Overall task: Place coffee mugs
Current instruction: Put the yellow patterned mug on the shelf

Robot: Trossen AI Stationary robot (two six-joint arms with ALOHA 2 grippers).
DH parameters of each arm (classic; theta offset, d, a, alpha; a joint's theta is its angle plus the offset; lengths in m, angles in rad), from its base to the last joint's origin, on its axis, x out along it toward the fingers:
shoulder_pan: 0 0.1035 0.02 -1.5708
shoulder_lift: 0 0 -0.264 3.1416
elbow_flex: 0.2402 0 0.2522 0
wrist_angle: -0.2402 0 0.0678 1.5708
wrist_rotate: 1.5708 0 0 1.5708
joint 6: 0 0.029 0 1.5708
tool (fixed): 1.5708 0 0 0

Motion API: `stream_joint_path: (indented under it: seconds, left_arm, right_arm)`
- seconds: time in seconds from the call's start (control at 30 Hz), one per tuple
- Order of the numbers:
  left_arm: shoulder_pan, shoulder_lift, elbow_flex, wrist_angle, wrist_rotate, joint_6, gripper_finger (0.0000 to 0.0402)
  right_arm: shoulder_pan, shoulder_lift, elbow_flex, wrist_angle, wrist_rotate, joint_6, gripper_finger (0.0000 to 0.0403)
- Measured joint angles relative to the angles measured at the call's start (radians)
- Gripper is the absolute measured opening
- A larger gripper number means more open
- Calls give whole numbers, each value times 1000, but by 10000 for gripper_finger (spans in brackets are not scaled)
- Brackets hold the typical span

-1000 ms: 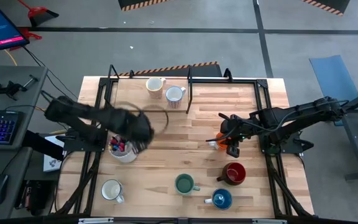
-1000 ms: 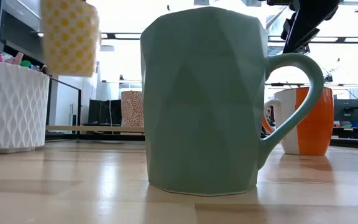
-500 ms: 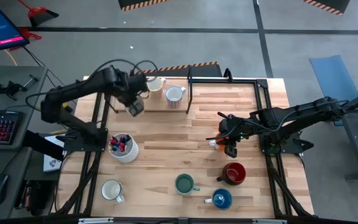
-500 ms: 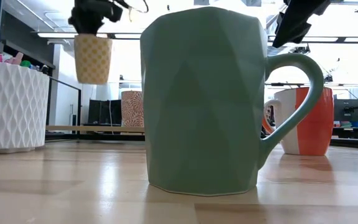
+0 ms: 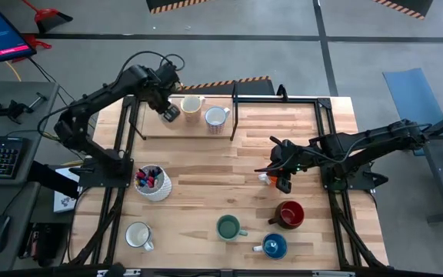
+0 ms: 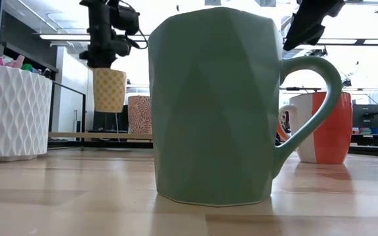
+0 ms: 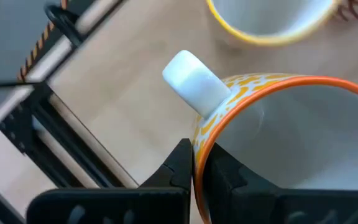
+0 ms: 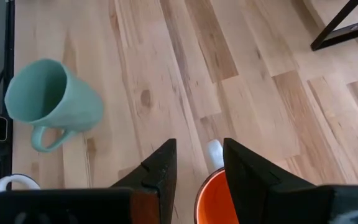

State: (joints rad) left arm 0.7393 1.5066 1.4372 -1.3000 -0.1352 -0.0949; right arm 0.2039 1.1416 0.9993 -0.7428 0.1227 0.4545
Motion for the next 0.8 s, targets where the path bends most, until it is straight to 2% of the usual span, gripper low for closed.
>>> stream_joint_path:
  seconds: [0.23,0.8]
  left_arm:
    - [129,71,0,20,0,53,6]
    - [291,188,1,102,21,128,6]
  right_arm:
    - [0,0,0,0,9,3,110]
    - [0,0,0,1,9,43,110]
